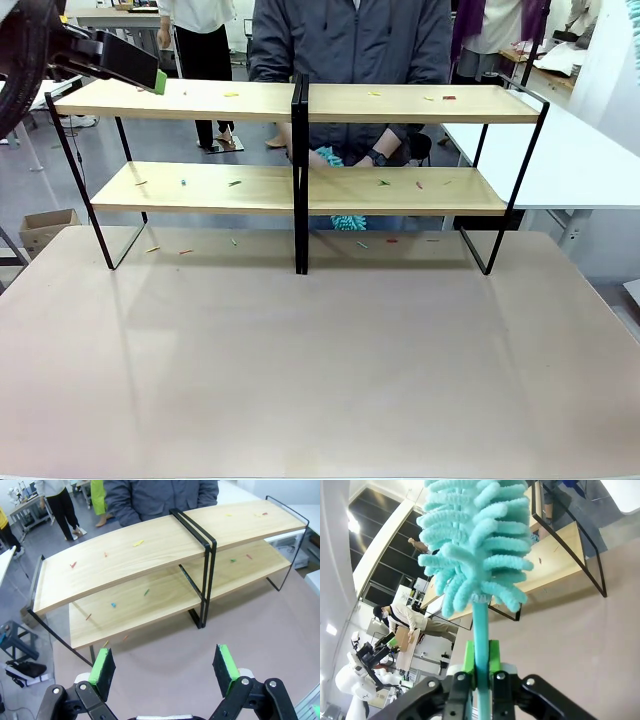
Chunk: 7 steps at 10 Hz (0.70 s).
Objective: Clean the shelves.
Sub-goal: Clean a randomly selected level of the Shelf with the Duster.
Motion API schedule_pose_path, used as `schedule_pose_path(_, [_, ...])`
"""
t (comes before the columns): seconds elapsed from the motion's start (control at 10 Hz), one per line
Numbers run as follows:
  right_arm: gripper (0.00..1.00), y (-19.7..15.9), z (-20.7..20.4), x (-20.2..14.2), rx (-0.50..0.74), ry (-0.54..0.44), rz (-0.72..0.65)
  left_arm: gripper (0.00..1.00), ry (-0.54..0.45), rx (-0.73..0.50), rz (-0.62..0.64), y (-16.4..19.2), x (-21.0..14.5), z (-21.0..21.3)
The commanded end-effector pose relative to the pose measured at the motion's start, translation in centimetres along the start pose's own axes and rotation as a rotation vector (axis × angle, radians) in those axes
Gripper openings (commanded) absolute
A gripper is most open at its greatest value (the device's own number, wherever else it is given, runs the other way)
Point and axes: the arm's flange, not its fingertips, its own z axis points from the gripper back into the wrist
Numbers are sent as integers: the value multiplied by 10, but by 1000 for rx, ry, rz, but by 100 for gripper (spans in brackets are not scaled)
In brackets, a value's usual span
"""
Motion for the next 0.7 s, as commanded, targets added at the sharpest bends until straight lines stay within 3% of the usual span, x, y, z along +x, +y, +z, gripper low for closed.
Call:
schedule_pose_path(0.0, [0,-3,2,2,-3,-3,12,100,-2,0,0,2,0,1])
schedule_pose_path(0.3, [0,-3,2,2,-3,-3,12,100,-2,0,0,2,0,1])
schedule_pose_path(0.4, [13,0,0,0,-3,0,2,100,-2,0,0,2,0,1])
schedule_pose_path(0.6, [13,-7,132,-57,-107,21,-20,100,-2,0,0,2,0,1])
